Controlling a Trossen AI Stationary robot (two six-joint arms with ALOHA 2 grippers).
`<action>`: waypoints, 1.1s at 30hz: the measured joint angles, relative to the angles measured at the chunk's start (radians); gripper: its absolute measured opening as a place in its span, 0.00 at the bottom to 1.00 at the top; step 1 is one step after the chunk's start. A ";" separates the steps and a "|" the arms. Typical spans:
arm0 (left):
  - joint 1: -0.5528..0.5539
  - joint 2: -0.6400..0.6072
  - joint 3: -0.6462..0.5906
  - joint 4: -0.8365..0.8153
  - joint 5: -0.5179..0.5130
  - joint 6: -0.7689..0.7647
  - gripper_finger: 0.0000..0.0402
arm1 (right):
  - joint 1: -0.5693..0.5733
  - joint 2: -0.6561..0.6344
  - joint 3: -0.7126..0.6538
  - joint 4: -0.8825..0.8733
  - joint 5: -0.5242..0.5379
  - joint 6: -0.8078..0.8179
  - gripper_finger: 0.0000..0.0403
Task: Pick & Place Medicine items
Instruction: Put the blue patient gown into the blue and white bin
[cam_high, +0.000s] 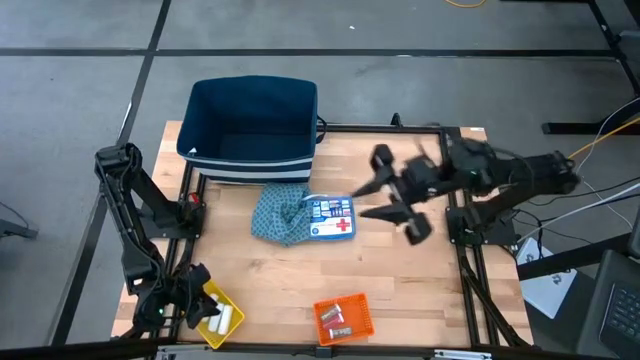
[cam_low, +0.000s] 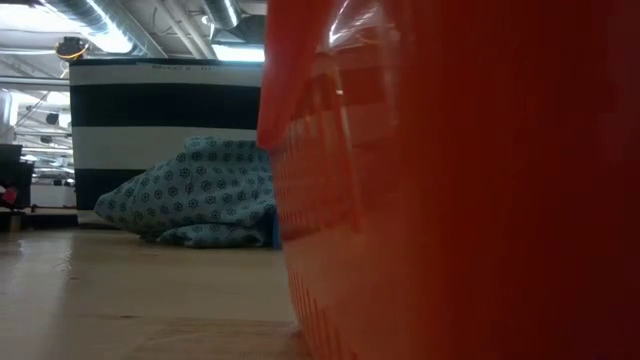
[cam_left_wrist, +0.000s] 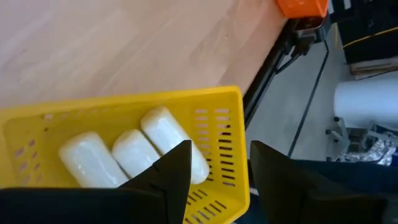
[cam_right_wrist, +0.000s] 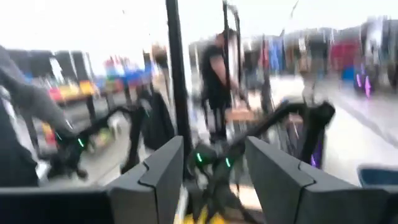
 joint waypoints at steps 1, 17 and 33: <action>0.000 0.000 0.000 0.000 -0.007 0.000 0.40 | -0.002 -0.058 -0.120 0.116 -0.007 0.009 0.44; 0.000 0.000 0.000 0.003 -0.033 0.008 0.40 | -0.002 -0.964 -1.106 0.411 0.164 0.157 0.44; 0.000 0.000 0.000 0.009 -0.026 0.001 0.40 | -0.001 -1.304 -1.311 0.262 0.077 0.164 0.44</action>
